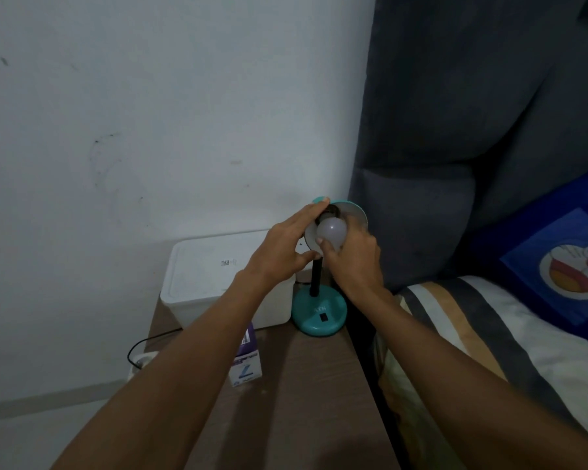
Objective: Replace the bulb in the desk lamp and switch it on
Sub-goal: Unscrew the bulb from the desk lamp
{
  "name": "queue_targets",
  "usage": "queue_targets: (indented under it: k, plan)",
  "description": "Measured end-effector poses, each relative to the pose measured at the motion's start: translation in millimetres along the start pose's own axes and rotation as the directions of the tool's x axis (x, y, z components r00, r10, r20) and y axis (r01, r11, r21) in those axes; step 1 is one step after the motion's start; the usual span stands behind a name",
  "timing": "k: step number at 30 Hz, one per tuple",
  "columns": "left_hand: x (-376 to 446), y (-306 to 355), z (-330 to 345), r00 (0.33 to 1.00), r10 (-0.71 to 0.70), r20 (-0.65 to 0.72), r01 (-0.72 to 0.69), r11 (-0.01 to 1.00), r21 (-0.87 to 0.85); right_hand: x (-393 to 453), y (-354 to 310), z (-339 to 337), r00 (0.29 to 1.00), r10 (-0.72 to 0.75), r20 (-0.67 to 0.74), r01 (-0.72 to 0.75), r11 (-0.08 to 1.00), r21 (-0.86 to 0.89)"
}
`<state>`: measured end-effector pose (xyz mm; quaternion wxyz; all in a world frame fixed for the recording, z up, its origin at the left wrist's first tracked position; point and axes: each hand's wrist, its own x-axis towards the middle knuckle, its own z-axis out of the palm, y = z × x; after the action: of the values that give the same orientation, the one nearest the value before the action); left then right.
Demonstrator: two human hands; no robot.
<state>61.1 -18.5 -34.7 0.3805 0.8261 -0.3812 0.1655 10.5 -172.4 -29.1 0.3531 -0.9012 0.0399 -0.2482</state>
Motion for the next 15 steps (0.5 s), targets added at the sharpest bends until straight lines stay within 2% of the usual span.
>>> queue_targets:
  k: [5, 9, 11, 15]
  plan:
    - [-1.3, 1.2, -1.5, 1.0, -0.013, -0.004, 0.013, 1.0, 0.017, -1.4, -1.8, -1.1, 0.996, -0.082, 0.016, 0.083, 0.994, -0.073]
    - [-0.8, 2.3, -1.9, 1.0, -0.014, 0.006, 0.014, 1.0, 0.018, -0.4, -0.1, 1.1, 1.0, 0.002, -0.002, -0.002, 1.0, 0.017]
    - [-1.1, 3.7, -2.1, 1.0, -0.01, 0.004, 0.01, 1.0, 0.028, 3.6, -1.1, -0.9, 1.0, 0.02, 0.012, -0.02, 1.0, -0.013]
    - [-0.9, 6.1, -3.2, 1.0, -0.014, 0.0, 0.014, 1.0, 0.021, 1.2, -3.3, -4.0, 0.998, -0.057, 0.041, 0.06, 0.995, -0.078]
